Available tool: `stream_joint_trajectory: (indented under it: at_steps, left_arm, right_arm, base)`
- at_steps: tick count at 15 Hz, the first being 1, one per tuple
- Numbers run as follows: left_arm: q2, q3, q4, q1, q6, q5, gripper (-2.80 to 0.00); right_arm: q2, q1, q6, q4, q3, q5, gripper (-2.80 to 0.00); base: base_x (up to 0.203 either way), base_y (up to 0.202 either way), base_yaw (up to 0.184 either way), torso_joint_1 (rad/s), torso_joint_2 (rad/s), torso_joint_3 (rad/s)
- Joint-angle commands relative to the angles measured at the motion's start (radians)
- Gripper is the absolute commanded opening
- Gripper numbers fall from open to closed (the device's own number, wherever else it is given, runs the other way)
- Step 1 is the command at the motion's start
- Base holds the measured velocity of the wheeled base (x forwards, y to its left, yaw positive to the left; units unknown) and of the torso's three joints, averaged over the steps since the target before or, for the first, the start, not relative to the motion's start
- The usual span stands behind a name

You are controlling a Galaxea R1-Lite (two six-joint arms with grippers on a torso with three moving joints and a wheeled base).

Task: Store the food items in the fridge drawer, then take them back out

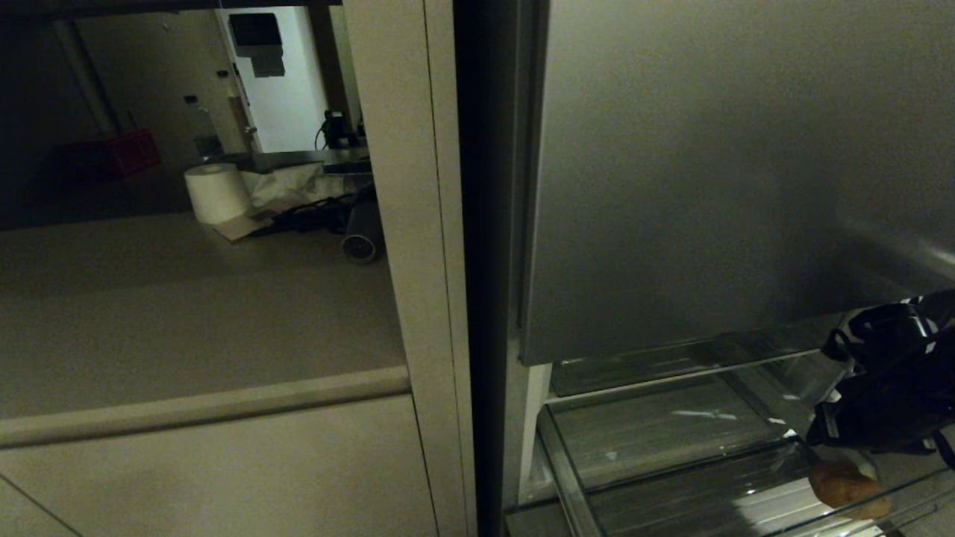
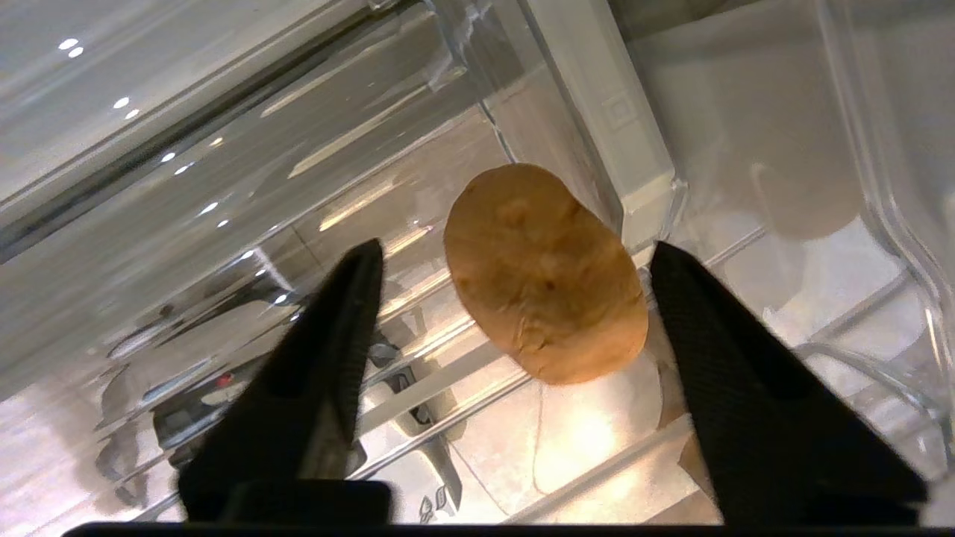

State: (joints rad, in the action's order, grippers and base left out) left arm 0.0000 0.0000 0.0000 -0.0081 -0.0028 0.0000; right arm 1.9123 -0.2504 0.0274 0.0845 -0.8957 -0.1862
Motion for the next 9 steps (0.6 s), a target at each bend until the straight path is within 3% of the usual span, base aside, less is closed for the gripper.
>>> stream_joint_trajectory:
  at_steps: [1,9]
  left_arm:
    - [0.000,0.000,0.000,0.000,0.000,0.000,-2.80]
    - [0.000,0.000,0.000,0.000,0.000,0.000,-2.80]
  right_arm:
    - [0.024,-0.008,-0.026,0.000,-0.008,-0.001,0.00]
    - [0.124,-0.032,-0.048,0.001,-0.058,-0.001,0.00]
  base:
    - [0.000,0.000,0.000,0.000,0.00,0.000]
    - [0.000,0.000,0.000,0.000,0.00,0.000]
